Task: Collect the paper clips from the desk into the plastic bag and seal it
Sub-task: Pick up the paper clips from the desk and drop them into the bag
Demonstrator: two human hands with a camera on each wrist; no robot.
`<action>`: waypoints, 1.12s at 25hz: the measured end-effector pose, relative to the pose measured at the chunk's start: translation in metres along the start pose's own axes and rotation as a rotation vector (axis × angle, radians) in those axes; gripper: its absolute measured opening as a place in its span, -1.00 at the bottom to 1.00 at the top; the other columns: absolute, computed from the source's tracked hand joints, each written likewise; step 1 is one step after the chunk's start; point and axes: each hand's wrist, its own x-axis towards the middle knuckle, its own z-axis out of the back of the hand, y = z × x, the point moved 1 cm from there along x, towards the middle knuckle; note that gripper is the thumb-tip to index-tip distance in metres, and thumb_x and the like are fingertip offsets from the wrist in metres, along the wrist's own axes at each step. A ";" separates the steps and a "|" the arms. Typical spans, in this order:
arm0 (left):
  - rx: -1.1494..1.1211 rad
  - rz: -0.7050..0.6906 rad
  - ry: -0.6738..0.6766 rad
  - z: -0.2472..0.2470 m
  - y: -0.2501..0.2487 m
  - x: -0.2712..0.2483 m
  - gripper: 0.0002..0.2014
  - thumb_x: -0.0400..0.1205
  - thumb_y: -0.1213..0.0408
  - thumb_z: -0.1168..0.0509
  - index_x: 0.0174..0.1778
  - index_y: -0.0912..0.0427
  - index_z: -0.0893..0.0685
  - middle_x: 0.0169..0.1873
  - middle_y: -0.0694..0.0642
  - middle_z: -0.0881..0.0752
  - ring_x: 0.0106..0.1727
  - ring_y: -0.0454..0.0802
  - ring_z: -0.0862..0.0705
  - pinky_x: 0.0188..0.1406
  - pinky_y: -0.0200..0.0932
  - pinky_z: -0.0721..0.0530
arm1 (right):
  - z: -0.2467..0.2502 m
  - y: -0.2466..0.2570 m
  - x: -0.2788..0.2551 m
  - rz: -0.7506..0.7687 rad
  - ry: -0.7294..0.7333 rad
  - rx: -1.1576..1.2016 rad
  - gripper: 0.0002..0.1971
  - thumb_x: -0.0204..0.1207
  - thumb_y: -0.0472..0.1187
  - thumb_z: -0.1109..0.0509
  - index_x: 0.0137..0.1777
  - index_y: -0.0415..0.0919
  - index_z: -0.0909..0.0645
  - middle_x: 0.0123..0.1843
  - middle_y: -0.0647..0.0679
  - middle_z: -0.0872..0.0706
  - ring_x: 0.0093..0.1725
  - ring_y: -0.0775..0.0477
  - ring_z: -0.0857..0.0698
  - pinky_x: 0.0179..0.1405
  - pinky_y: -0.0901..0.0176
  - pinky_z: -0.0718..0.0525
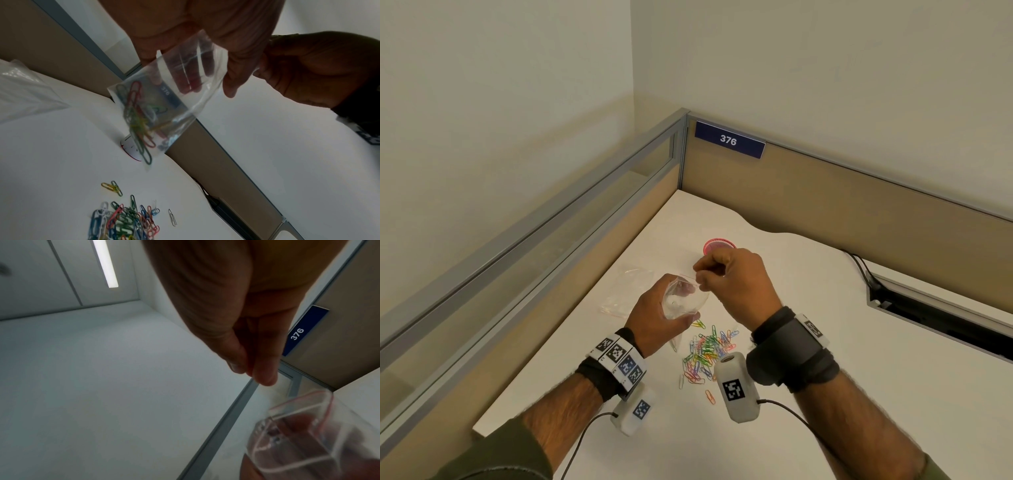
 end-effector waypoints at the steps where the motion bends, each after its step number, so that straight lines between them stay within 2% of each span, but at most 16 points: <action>1: -0.009 -0.004 -0.001 0.001 0.000 0.000 -0.55 0.45 -0.03 -0.53 0.20 -0.08 -0.57 0.08 -0.16 -0.72 0.21 -0.17 -0.70 0.23 -0.26 -0.64 | 0.005 0.000 -0.001 0.009 -0.037 0.028 -0.88 0.56 -0.31 -0.42 0.02 -0.20 -0.76 -0.18 0.04 -0.75 -0.25 0.18 -0.75 -0.24 0.64 -0.62; 3: -0.029 0.001 -0.006 0.005 0.001 -0.003 -0.54 0.43 -0.02 -0.53 0.20 -0.02 -0.58 0.10 -0.11 -0.74 0.22 -0.11 -0.70 0.28 -0.13 -0.65 | 0.014 -0.009 -0.001 0.013 -0.099 0.075 -0.90 0.54 -0.33 -0.42 -0.02 -0.22 -0.76 -0.19 0.00 -0.77 -0.25 0.12 -0.77 -0.20 0.57 -0.67; 5: -0.061 0.003 -0.015 0.008 0.001 -0.006 -0.55 0.43 0.02 -0.54 0.17 0.00 -0.59 0.08 -0.10 -0.75 0.22 -0.09 -0.71 0.31 -0.08 -0.65 | 0.014 -0.041 0.003 -0.031 -0.113 0.019 -0.90 0.53 -0.33 -0.42 -0.06 -0.22 -0.77 -0.19 -0.07 -0.81 -0.23 -0.02 -0.79 -0.11 0.29 -0.76; 7: -0.081 0.003 -0.017 0.013 0.001 -0.011 -0.56 0.42 0.03 -0.54 0.16 0.02 -0.60 0.07 -0.10 -0.75 0.21 -0.08 -0.72 0.33 -0.08 -0.64 | 0.001 -0.094 0.006 -0.147 -0.051 -0.169 -0.88 0.52 -0.33 -0.40 -0.05 -0.22 -0.76 -0.09 -0.12 -0.82 -0.12 -0.10 -0.77 0.03 0.03 -0.75; 8: -0.083 0.004 -0.015 0.015 0.001 -0.012 -0.56 0.42 0.03 -0.54 0.15 0.02 -0.60 0.07 -0.10 -0.75 0.21 -0.09 -0.72 0.33 -0.09 -0.64 | -0.009 -0.122 0.004 -0.229 0.017 -0.276 -0.85 0.52 -0.33 -0.38 0.01 -0.22 -0.75 0.03 -0.14 -0.80 -0.01 -0.12 -0.74 0.12 0.00 -0.71; 11: -0.078 0.010 -0.019 0.023 0.002 -0.017 -0.58 0.43 0.08 -0.55 0.16 0.01 -0.60 0.05 -0.11 -0.75 0.20 -0.10 -0.72 0.34 -0.14 -0.63 | -0.039 -0.187 -0.017 -0.423 0.237 -0.493 -0.68 0.57 -0.35 -0.25 0.29 -0.20 -0.60 0.36 -0.20 -0.59 0.34 -0.20 -0.57 0.37 0.01 -0.55; 13: -0.095 0.006 -0.026 0.027 0.000 -0.020 -0.54 0.43 0.04 -0.55 0.19 0.04 -0.60 0.05 -0.07 -0.76 0.20 -0.06 -0.72 0.34 -0.16 -0.61 | -0.053 -0.207 -0.029 -0.472 0.294 -0.575 -0.63 0.57 -0.39 -0.18 0.35 -0.23 -0.52 0.39 -0.22 -0.46 0.41 -0.24 -0.46 0.38 -0.06 -0.55; 15: -0.095 -0.001 -0.039 0.031 0.000 -0.021 -0.52 0.43 0.00 -0.53 0.20 0.07 -0.61 0.05 -0.04 -0.76 0.20 -0.03 -0.73 0.34 -0.16 -0.61 | -0.066 -0.208 -0.034 -0.441 0.313 -0.605 -0.63 0.53 -0.42 -0.18 0.32 -0.25 -0.52 0.35 -0.22 -0.43 0.38 -0.24 -0.44 0.33 -0.08 -0.59; 18: -0.095 0.000 -0.039 0.032 -0.002 -0.021 -0.56 0.43 0.02 -0.53 0.17 0.07 -0.62 0.04 -0.07 -0.76 0.20 -0.01 -0.73 0.38 -0.11 -0.60 | -0.079 -0.199 -0.041 -0.369 0.375 -0.550 -0.63 0.52 -0.44 -0.20 0.28 -0.24 -0.60 0.29 -0.22 -0.49 0.34 -0.26 -0.51 0.30 -0.04 -0.60; 21: -0.103 -0.005 -0.045 0.030 -0.005 -0.022 -0.57 0.42 0.02 -0.53 0.15 0.07 -0.62 0.03 -0.08 -0.75 0.21 0.00 -0.73 0.40 -0.07 -0.59 | -0.069 -0.199 -0.063 -0.363 0.322 -0.426 -0.71 0.56 -0.21 -0.34 0.27 -0.19 -0.63 0.24 -0.16 -0.56 0.27 -0.21 -0.59 0.25 0.04 -0.60; 24: -0.100 0.008 -0.043 0.027 -0.002 -0.022 -0.55 0.42 0.01 -0.53 0.16 0.06 -0.61 0.03 -0.10 -0.75 0.21 -0.01 -0.73 0.40 -0.08 -0.60 | -0.056 -0.207 -0.098 -0.449 0.325 -0.422 -0.43 0.35 0.11 -0.55 0.30 -0.11 -0.54 0.22 -0.07 -0.52 0.23 -0.13 -0.56 0.19 0.07 -0.60; 26: -0.093 0.013 -0.048 0.025 -0.001 -0.023 -0.55 0.42 0.02 -0.53 0.17 0.05 -0.61 0.04 -0.11 -0.75 0.22 0.00 -0.72 0.39 -0.08 -0.61 | -0.062 -0.208 -0.113 -0.498 0.370 -0.480 -0.40 0.29 0.15 -0.58 0.24 -0.11 -0.53 0.19 -0.06 -0.48 0.21 -0.13 -0.55 0.14 0.06 -0.63; 28: -0.094 0.018 -0.045 0.022 0.000 -0.023 -0.57 0.43 0.08 -0.55 0.17 0.07 -0.61 0.05 -0.09 -0.75 0.22 0.01 -0.72 0.40 -0.07 -0.62 | -0.075 -0.206 -0.112 -0.508 0.337 -0.483 -0.54 0.41 0.05 -0.51 0.22 -0.16 -0.55 0.19 -0.10 -0.49 0.18 -0.16 -0.58 0.12 0.05 -0.64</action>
